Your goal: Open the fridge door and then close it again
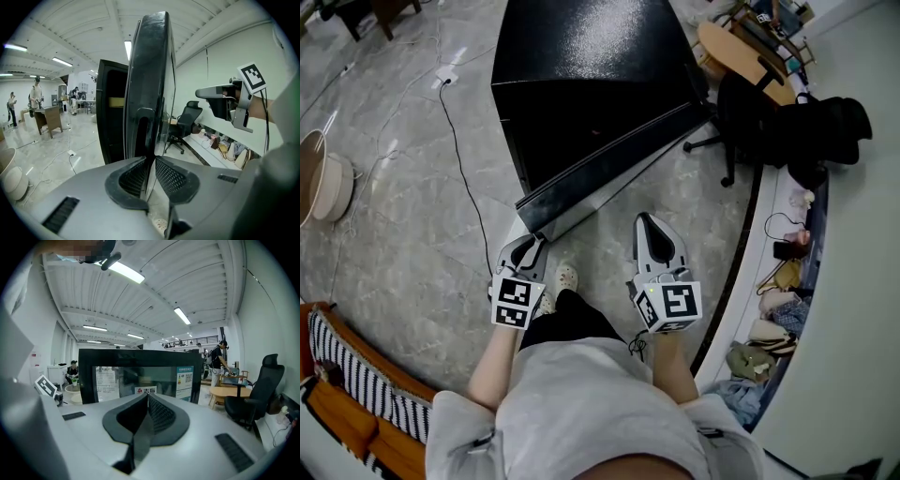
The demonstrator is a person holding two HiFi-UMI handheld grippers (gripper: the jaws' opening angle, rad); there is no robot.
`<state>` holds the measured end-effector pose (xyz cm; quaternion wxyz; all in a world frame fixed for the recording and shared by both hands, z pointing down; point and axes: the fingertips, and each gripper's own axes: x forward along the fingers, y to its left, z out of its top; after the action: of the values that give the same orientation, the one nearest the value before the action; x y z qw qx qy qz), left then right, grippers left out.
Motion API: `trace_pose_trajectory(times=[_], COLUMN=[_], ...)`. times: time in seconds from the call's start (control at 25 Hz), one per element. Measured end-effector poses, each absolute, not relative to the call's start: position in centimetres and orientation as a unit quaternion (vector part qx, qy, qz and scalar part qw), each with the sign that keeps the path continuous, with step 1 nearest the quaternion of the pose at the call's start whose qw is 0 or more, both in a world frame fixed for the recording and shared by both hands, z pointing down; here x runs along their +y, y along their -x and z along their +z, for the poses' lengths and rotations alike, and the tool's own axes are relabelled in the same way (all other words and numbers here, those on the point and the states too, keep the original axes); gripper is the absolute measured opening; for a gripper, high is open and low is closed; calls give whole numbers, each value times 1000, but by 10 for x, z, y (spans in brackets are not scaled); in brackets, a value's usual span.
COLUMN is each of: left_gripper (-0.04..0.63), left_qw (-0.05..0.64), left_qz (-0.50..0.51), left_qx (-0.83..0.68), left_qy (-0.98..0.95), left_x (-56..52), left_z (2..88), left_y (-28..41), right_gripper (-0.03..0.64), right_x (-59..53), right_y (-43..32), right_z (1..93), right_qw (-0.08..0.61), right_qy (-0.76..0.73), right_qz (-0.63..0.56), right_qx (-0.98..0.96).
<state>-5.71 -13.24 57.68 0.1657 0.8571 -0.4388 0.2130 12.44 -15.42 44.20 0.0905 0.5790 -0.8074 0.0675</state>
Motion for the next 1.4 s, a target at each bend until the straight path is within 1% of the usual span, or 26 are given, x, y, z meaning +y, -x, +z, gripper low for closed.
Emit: trace_pose_trajectory(times=[0.6, 1.4], left_gripper=[78, 94], left_qw=[167, 163], left_qz=[222, 235], left_qx=[-462, -481], left_qy=[-842, -828], left_x=[-186, -274], left_z=[578, 580], left_y=[88, 119], right_gripper=[25, 25], right_x=[-181, -220], right_y=[-116, -110], right_z=[433, 440], right_qw=[97, 93], right_qy=[-559, -552], right_qz=[54, 67], right_qx=[-821, -826])
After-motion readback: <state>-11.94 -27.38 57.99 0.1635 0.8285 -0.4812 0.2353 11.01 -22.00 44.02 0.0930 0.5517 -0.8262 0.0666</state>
